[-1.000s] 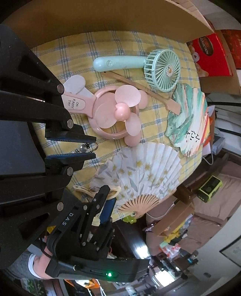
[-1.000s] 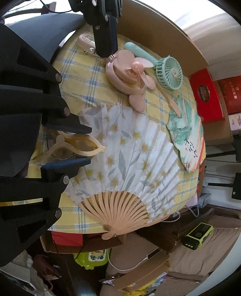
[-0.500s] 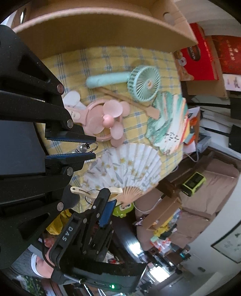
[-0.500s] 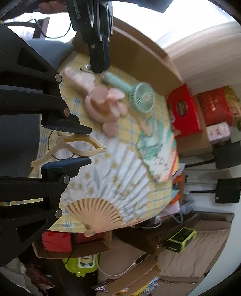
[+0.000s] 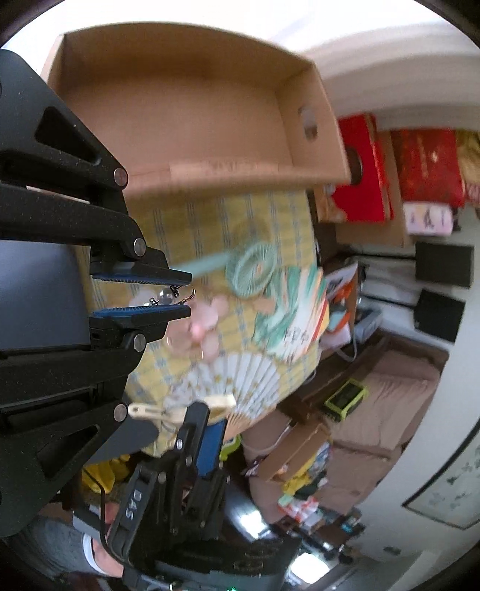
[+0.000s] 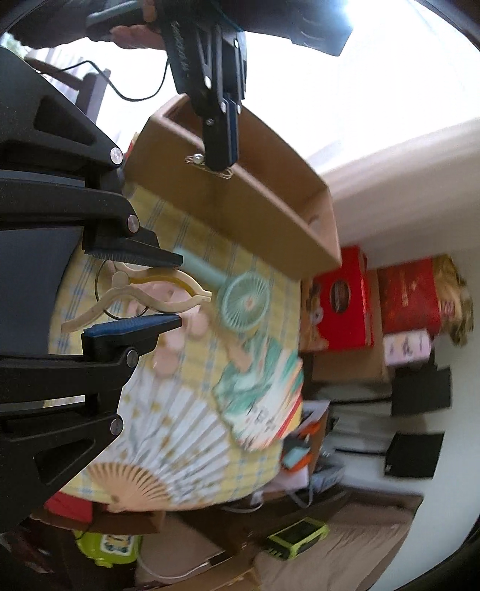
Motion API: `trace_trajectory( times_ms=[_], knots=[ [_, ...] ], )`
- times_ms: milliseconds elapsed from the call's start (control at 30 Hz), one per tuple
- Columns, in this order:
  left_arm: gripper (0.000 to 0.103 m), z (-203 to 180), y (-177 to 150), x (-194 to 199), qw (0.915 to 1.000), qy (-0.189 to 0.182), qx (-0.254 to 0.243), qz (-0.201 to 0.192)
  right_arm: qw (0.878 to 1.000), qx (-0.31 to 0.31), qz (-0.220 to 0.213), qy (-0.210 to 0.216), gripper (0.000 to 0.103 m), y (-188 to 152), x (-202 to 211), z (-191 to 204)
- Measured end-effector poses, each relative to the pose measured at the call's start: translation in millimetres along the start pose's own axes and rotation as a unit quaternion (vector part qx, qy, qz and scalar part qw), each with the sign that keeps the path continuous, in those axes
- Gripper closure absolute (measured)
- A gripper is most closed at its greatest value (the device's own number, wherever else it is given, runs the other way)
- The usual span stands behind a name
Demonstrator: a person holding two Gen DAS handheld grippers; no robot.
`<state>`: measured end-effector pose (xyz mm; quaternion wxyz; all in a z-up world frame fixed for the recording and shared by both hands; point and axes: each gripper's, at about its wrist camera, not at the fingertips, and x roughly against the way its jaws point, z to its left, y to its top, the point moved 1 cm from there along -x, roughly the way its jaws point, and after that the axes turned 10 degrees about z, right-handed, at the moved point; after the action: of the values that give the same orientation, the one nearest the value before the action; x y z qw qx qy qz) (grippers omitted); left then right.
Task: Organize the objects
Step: 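Carry the pin with the left gripper to the box while the right gripper carries the clip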
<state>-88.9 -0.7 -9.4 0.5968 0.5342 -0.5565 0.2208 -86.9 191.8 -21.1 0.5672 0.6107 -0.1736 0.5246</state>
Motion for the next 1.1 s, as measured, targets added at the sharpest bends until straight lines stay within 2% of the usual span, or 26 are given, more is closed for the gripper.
trace_trajectory(
  times_ms=[367, 533, 800, 900, 1000, 1100],
  knots=[
    [0.093, 77, -26, 2, 0.9977, 0.031, 0.061, 0.006, 0.997, 0.058, 0.003, 0.049, 0.078, 35, -10, 72],
    [0.094, 111, -41, -11, 0.995, 0.036, 0.09, 0.024, 0.995, 0.075, 0.006, 0.065, 0.078, 47, -20, 101],
    [0.093, 150, -55, -47, 0.9893, 0.042, 0.124, 0.064, 0.993, 0.084, 0.017, 0.083, 0.078, 59, -36, 127],
    [0.082, 160, -62, -55, 0.9868, 0.037, 0.139, 0.074, 0.992, 0.086, 0.022, 0.086, 0.078, 64, -43, 134],
    [0.08, 164, -67, -54, 0.9863, 0.041, 0.142, 0.072, 0.992, 0.089, 0.026, 0.09, 0.078, 69, -48, 141],
    [0.074, 165, -71, -39, 0.9868, 0.05, 0.145, 0.054, 0.991, 0.093, 0.029, 0.095, 0.078, 76, -54, 149]
  ],
)
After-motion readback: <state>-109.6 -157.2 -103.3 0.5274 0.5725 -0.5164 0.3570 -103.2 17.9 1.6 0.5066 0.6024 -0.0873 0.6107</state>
